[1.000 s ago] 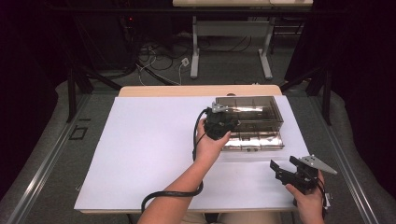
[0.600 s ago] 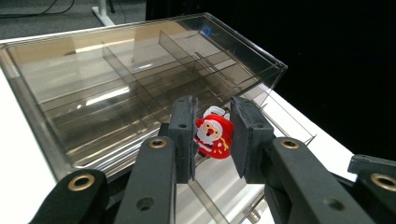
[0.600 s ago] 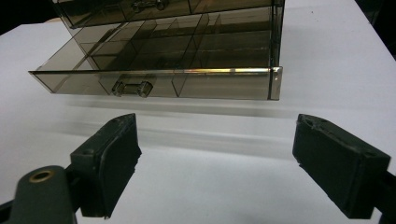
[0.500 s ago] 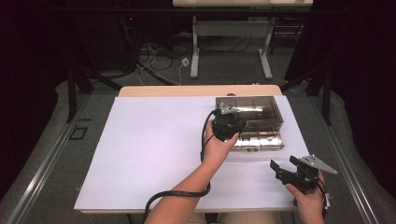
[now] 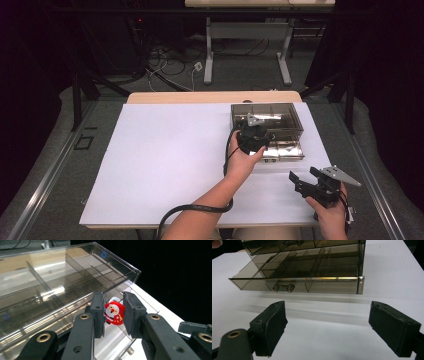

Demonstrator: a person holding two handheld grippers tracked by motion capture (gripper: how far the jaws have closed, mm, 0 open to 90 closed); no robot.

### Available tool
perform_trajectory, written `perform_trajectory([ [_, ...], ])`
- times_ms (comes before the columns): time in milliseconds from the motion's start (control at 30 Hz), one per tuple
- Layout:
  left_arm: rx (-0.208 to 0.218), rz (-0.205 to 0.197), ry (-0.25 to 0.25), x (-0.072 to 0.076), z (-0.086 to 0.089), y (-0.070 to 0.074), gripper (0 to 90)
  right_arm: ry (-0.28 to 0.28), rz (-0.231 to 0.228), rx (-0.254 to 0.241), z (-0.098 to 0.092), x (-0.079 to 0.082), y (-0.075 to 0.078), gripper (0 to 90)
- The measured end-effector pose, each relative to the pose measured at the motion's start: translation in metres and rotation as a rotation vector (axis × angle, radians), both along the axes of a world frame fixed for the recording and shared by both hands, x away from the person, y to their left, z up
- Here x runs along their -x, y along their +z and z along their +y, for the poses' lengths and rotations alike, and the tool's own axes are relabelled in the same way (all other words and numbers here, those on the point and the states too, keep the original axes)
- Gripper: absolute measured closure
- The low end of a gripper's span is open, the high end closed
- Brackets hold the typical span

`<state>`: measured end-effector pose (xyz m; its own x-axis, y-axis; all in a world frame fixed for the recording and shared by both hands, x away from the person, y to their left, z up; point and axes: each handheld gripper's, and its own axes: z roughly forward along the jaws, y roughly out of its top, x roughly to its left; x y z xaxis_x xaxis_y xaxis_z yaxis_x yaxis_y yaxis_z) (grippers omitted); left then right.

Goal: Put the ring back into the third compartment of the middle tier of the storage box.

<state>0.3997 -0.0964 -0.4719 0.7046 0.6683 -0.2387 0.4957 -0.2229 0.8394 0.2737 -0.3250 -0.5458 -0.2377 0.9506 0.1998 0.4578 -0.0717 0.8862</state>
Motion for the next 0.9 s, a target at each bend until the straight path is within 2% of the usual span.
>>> perform_trajectory([
  [600, -0.001, 0.012, -0.018, 0.0, -0.02, -0.007, 71.7, 0.002, 0.012, 0.016, -0.001, 0.002, 0.001, 14.0],
  [900, -0.017, 0.029, -0.033, -0.001, -0.028, -0.013, 71.7, 0.004, 0.007, 0.008, 0.0, 0.001, 0.0, 14.0],
])
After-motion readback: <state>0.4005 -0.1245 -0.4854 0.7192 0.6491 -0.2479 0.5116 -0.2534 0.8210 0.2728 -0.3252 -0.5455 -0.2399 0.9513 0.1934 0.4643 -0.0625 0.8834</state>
